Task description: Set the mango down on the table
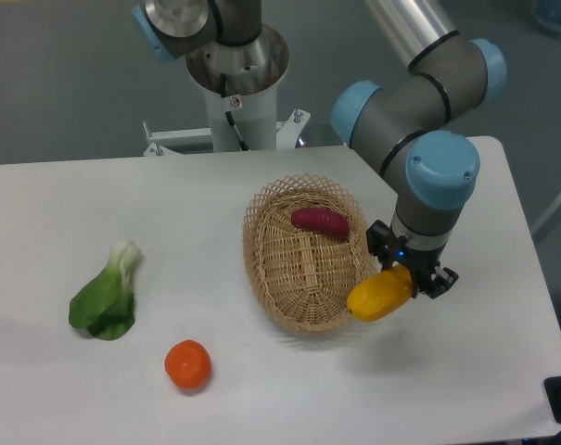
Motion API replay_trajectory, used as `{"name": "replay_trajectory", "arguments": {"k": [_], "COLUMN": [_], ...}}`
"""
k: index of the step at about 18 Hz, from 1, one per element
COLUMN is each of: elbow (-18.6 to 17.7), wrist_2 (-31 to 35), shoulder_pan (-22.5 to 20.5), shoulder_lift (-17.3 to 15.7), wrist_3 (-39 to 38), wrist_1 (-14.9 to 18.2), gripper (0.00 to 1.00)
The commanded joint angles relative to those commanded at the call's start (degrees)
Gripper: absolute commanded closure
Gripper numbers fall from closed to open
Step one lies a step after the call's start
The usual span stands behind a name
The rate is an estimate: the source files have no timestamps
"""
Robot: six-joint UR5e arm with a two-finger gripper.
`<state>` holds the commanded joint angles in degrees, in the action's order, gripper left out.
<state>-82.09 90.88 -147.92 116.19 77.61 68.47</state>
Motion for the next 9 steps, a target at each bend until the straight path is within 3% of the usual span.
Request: {"name": "replay_trajectory", "arguments": {"k": [9], "elbow": [0.0], "wrist_2": [-0.3], "shoulder_pan": [0.7], "shoulder_lift": [-0.1], "wrist_3": [-0.4], "wrist_1": [0.1], "gripper": [0.73]}}
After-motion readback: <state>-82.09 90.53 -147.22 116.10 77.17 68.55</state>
